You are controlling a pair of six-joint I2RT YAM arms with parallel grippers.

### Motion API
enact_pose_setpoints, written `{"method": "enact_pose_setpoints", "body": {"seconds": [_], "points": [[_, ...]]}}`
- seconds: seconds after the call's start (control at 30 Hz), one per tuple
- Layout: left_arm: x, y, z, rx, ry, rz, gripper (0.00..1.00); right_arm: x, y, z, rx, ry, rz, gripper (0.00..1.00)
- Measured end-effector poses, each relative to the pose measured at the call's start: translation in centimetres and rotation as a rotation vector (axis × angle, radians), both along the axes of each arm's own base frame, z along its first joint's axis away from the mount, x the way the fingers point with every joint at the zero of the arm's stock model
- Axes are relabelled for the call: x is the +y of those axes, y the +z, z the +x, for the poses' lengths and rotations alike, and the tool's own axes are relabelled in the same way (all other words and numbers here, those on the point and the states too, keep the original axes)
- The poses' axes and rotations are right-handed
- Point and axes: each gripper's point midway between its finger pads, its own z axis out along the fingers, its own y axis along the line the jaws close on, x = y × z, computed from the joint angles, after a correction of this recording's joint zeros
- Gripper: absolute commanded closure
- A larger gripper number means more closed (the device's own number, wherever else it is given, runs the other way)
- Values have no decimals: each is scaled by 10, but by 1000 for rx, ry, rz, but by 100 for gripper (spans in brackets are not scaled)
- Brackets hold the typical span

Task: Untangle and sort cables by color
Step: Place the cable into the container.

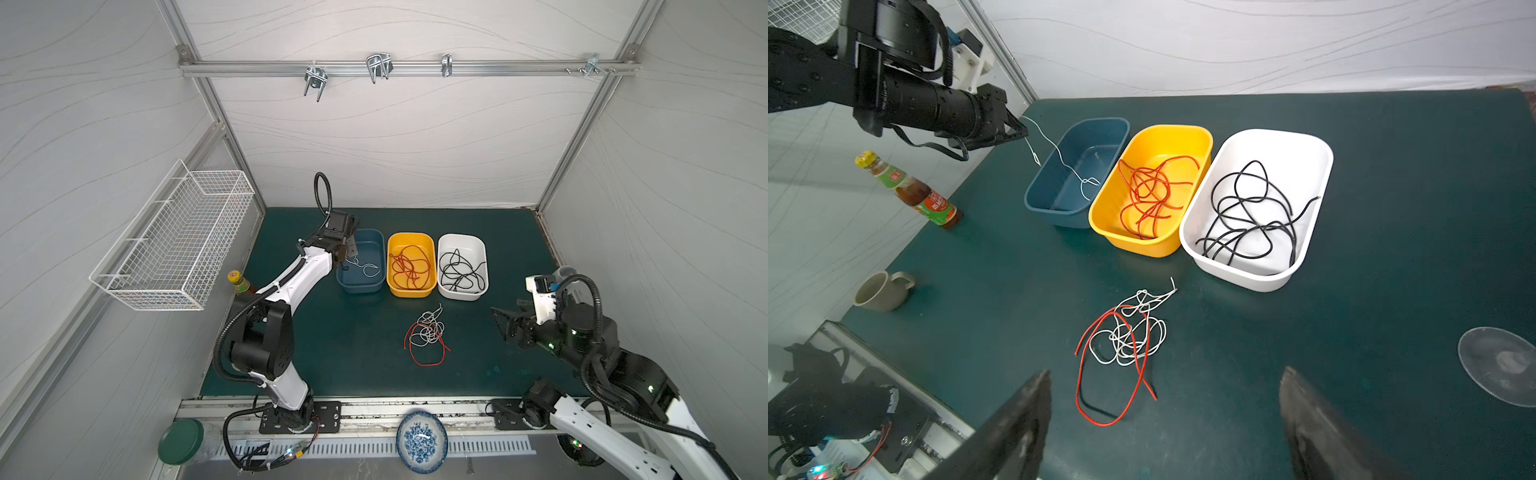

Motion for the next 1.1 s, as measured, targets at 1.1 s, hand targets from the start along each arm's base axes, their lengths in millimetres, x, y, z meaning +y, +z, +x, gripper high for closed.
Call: {"method": "enact_pose_setpoints", "body": {"seconds": [1.1], "points": [[-36,-69,2,251,-77,20,66,-11,-20,-6,-43,10,-49,14]]}}
